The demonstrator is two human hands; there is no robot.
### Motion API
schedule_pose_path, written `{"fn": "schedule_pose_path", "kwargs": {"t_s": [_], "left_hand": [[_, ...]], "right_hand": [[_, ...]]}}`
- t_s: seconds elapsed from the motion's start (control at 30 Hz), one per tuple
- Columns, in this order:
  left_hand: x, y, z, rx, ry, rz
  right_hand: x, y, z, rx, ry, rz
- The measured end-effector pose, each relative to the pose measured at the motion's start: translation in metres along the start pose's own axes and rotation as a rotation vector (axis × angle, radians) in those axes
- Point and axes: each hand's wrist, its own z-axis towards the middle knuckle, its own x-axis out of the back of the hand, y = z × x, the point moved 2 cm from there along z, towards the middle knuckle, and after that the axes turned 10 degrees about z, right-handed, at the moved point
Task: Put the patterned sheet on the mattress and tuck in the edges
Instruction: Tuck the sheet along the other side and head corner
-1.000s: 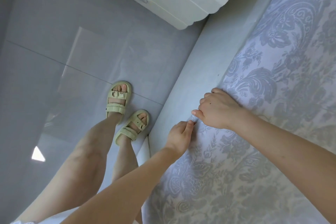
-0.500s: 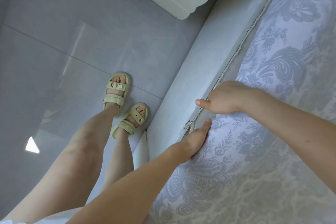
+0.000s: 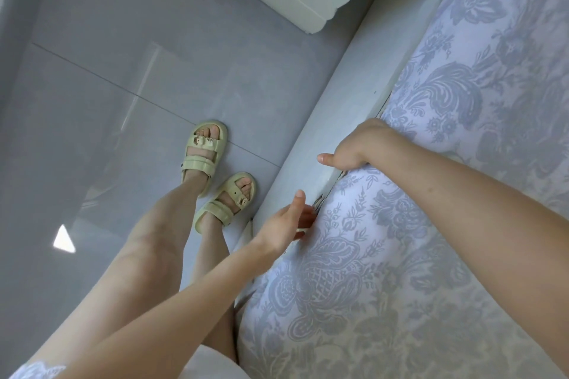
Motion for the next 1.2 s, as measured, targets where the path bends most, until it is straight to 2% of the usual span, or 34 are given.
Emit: {"fn": "schedule_pose_path", "kwargs": {"t_s": [0.1,0.23,0.3,0.4,0.5,0.67,0.73,0.83,0.97,1.1,1.2], "left_hand": [[-0.023,-0.016,0.003,0.071,-0.073,0.023],[-0.042,-0.031,0.010,0.178,-0.153,-0.051],[-0.046,-0.031,0.012,0.173,-0.191,-0.108],[-0.046,-0.026,0.012,0.144,-0.203,-0.092],[-0.043,-0.025,0.009,0.117,-0.196,-0.091],[-0.021,-0.052,-0.007,-0.023,0.120,-0.046],[-0.011,-0.077,-0.016,-0.029,0.156,-0.037],[0.002,-0.114,-0.025,0.030,0.120,0.028],[0.014,-0.144,-0.031,0.069,0.074,0.001],[0.012,-0.153,-0.029,0.091,-0.054,0.034],[0.004,-0.154,-0.027,0.143,-0.160,0.176]], "right_hand": [[-0.002,0.001,-0.006,0.055,0.113,0.027],[0.001,-0.008,-0.035,0.236,0.506,0.131],[-0.011,-0.021,-0.051,0.333,0.587,0.144],[-0.052,-0.037,-0.064,0.393,0.518,0.029],[-0.070,-0.045,-0.051,0.306,0.436,-0.089],[-0.067,-0.061,-0.025,0.193,0.336,-0.141],[-0.067,-0.062,-0.019,0.183,0.332,-0.139],[-0.065,-0.064,-0.013,0.185,0.357,-0.112],[-0.065,-0.062,-0.011,0.184,0.383,-0.054],[-0.059,-0.067,-0.017,0.136,0.339,0.078],[-0.069,-0.088,-0.034,0.138,0.459,0.036]]}}
